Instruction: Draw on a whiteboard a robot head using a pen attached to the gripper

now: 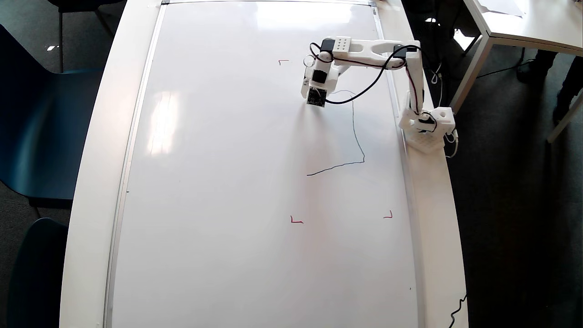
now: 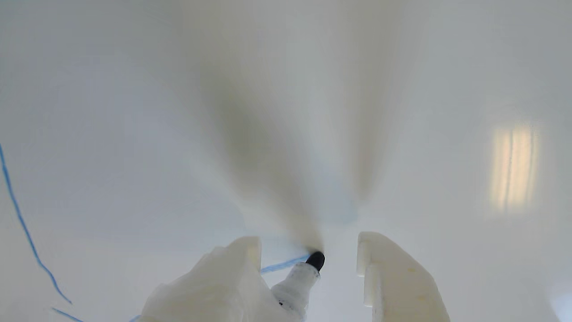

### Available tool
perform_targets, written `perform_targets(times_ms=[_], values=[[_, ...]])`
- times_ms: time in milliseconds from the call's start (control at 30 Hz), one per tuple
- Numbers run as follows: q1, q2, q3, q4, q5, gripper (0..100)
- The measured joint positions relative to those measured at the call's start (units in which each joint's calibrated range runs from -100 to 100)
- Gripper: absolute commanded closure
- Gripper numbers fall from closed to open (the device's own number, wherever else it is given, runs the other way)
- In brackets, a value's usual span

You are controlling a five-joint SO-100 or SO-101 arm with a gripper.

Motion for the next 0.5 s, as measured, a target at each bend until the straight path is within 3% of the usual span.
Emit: perform_targets(times_ms=[500], values=[[-7.62, 5.51, -8.77, -0.17, -1.69, 85]])
